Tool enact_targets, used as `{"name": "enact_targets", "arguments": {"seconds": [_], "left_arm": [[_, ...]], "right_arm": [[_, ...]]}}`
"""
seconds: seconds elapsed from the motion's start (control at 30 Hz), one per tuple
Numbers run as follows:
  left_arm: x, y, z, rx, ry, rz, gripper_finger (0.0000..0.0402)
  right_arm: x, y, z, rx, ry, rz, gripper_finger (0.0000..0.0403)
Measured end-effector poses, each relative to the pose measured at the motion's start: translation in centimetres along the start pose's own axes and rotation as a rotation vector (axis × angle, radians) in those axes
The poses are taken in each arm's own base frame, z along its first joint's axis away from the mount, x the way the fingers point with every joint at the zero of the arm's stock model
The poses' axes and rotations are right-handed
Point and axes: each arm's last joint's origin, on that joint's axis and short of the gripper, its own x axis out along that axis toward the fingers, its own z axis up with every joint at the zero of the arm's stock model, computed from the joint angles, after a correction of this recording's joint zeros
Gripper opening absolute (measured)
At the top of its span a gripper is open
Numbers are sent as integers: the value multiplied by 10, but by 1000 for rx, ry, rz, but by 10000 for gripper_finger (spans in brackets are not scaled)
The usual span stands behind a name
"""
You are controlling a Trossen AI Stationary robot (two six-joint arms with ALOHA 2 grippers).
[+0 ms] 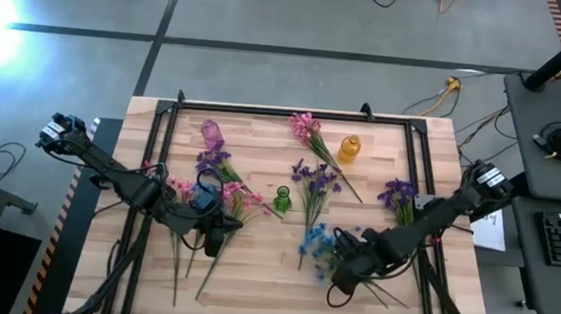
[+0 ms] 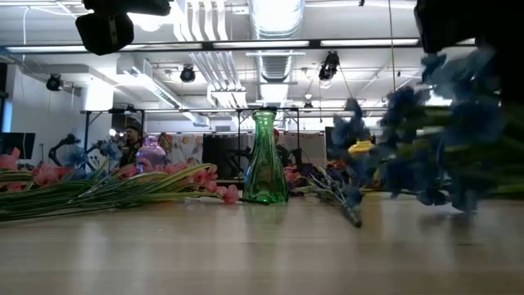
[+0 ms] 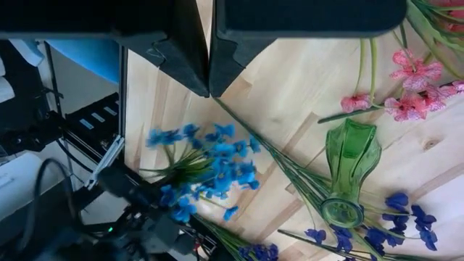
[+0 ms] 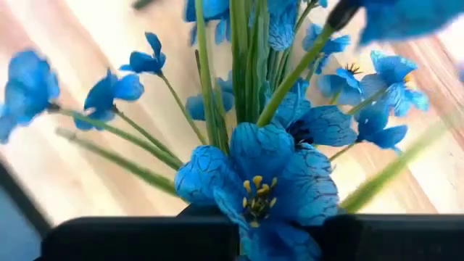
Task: Sort flowers into vase by color
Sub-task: Put the bottom blue flowers into the green vase
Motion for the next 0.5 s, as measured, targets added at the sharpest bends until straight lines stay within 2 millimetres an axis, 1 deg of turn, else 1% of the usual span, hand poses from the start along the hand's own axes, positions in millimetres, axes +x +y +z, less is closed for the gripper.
{"name": "enact_targets", "arguments": {"seconds": [0.13, 0.2, 0.3, 0.4, 0.5], "left_arm": [[0, 0, 0, -1, 1, 0, 0], [0, 0, 0, -2, 1, 0, 0], [0, 0, 0, -3, 1, 0, 0], [0, 0, 0, -2, 1, 0, 0], [0, 0, 0, -3, 1, 0, 0]], "right_arm": [[-18, 0, -4, -39, 25, 73, 19], [-27, -1, -7, -50, 8, 102, 19], [-35, -1, -11, -68, -101, 94, 19], [-31, -2, -15, -84, -220, 37, 20], [-24, -1, -16, -66, -242, 11, 34]]}}
